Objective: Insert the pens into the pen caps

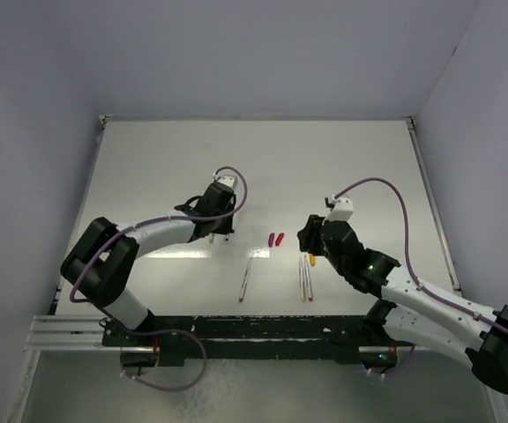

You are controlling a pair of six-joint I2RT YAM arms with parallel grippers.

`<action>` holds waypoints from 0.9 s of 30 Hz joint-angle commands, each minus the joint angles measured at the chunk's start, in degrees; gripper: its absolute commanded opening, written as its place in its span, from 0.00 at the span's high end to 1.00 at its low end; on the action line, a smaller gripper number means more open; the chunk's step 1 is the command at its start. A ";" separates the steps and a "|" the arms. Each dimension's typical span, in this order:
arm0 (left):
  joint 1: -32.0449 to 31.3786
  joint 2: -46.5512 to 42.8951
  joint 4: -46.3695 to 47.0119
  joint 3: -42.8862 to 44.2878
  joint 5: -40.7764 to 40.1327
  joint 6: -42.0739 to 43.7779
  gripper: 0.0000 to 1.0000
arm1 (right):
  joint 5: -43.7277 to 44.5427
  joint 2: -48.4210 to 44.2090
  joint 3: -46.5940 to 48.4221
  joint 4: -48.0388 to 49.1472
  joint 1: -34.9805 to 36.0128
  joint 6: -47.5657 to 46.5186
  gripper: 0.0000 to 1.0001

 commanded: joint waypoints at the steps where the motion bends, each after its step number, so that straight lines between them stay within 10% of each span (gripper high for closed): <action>1: 0.96 1.11 1.53 2.24 0.11 -0.57 1.00 | 2.00 -0.61 -0.47 0.03 0.02 1.11 0.48; 27: 1.07 5.19 -5.39 4.48 -5.66 -4.92 0.83 | 0.25 3.05 -1.59 3.76 -0.01 1.95 0.49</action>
